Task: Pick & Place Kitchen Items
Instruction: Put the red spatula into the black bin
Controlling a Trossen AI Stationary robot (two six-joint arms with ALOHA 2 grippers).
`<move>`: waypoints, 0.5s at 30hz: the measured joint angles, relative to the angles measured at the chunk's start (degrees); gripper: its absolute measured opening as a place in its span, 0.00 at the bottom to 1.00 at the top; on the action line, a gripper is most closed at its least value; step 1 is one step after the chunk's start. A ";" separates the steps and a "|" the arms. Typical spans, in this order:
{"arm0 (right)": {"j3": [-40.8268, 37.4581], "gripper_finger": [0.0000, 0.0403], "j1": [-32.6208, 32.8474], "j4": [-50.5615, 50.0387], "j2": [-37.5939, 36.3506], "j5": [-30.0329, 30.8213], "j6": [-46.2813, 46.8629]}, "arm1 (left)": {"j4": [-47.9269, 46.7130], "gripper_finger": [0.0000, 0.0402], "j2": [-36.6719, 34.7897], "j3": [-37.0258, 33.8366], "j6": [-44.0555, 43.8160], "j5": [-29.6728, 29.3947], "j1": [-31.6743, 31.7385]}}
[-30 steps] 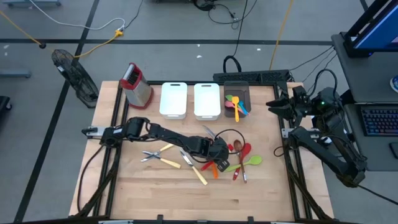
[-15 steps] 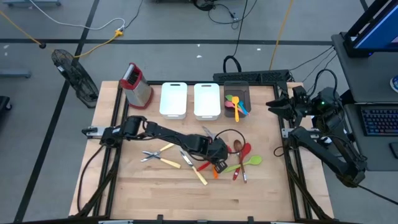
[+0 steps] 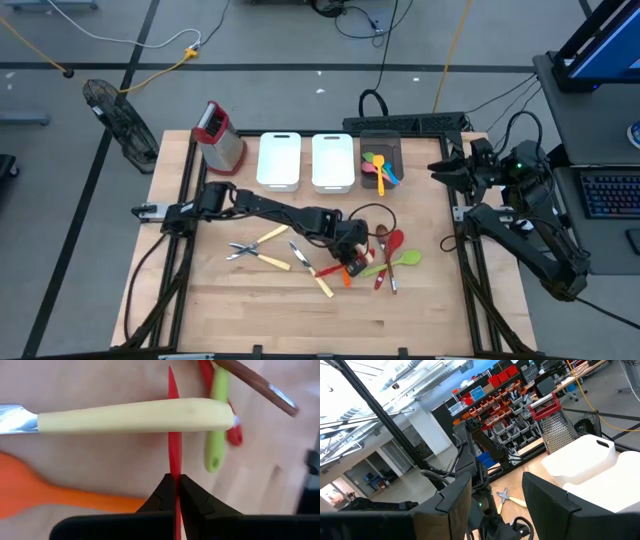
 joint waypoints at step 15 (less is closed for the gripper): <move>0.00 0.42 -0.02 -0.01 0.00 0.01 -0.02 | -3.17 0.00 -1.59 0.05 -0.01 4.25 2.96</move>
